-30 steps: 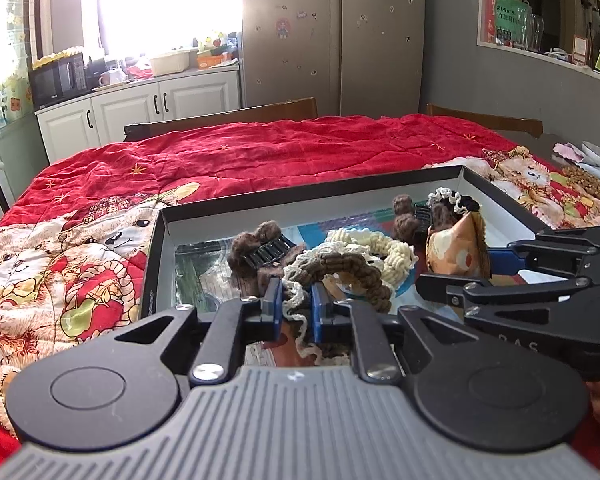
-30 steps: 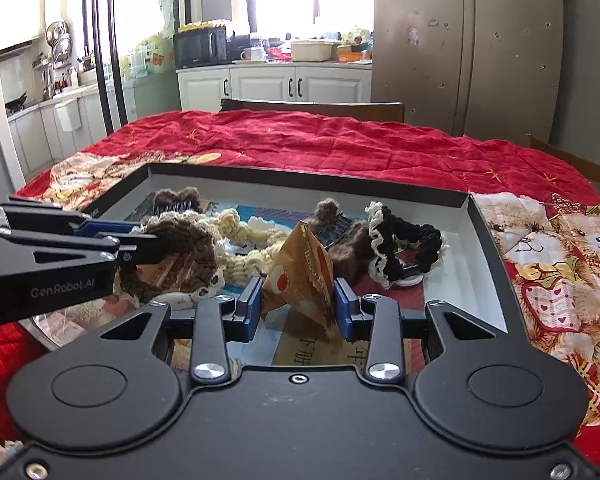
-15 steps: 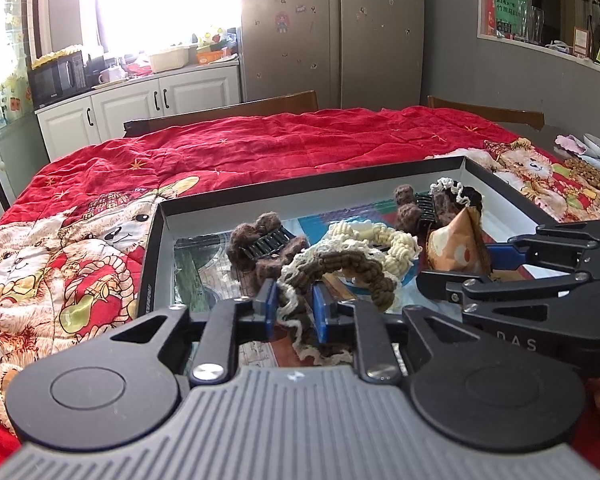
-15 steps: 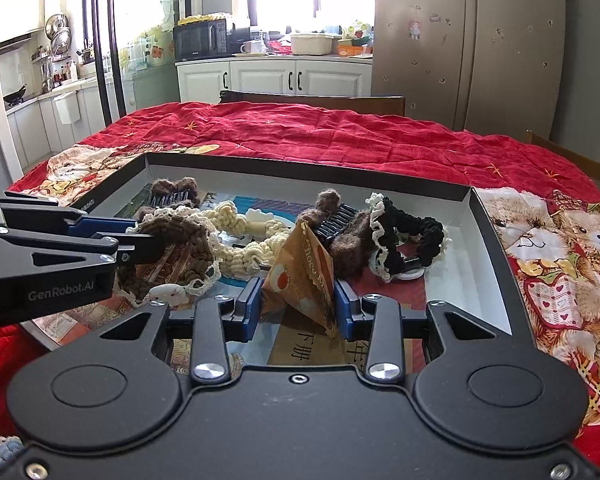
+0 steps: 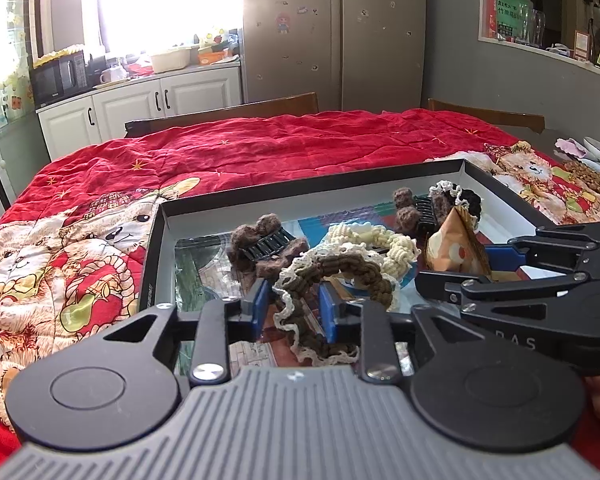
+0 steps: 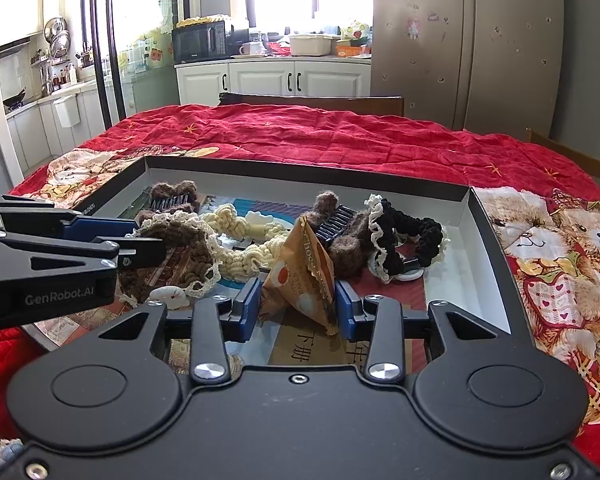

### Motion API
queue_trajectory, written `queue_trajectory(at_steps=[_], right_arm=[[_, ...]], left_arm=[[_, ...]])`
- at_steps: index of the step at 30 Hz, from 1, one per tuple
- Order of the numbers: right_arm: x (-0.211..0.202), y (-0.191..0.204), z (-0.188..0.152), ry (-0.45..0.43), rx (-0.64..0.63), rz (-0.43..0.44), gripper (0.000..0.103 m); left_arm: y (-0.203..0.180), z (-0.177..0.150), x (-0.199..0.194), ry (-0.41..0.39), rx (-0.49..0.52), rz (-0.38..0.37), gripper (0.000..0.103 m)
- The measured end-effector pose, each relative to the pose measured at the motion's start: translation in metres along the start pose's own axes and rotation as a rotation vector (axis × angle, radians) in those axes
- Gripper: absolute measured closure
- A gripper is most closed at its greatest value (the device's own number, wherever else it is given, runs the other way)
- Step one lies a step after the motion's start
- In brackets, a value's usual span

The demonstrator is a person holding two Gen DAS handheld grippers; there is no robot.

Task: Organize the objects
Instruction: 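Open the right tool to release the triangle while the left tool releases the scrunchie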

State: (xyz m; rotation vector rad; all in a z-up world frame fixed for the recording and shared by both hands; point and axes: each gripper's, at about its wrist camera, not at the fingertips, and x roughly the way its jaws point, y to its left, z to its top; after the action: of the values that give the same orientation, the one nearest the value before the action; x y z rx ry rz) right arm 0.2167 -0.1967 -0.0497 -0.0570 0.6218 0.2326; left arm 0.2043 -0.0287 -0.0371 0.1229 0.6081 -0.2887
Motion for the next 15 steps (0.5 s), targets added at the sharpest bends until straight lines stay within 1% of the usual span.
queue_trajectory(at_steps=[2,5,10,12,15], right_arm=[[-0.0012,0.0001,0.0004,-0.005,-0.001,-0.002,0.065],[-0.0032,0.0002,0.0015,-0.013,0.000,-0.001,0.063],[-0.0050,0.0000,0.0024,-0.023,0.002,-0.002,0.056],[-0.0073,0.0000,0.0024,-0.032,0.006,0.000,0.053],[-0.0101,-0.0001,0.0031,-0.042,0.010,0.003,0.051]], left_arm=[[-0.0002,0.0001,-0.0005,-0.002,0.001,0.003,0.047],[-0.0013,0.0001,-0.0018,-0.008,0.005,0.005,0.046],[-0.0017,0.0001,-0.0044,-0.016,0.006,0.009,0.038],[-0.0017,-0.0001,-0.0056,-0.023,0.005,0.016,0.034],[-0.0017,0.0002,-0.0065,-0.028,0.008,0.019,0.033]])
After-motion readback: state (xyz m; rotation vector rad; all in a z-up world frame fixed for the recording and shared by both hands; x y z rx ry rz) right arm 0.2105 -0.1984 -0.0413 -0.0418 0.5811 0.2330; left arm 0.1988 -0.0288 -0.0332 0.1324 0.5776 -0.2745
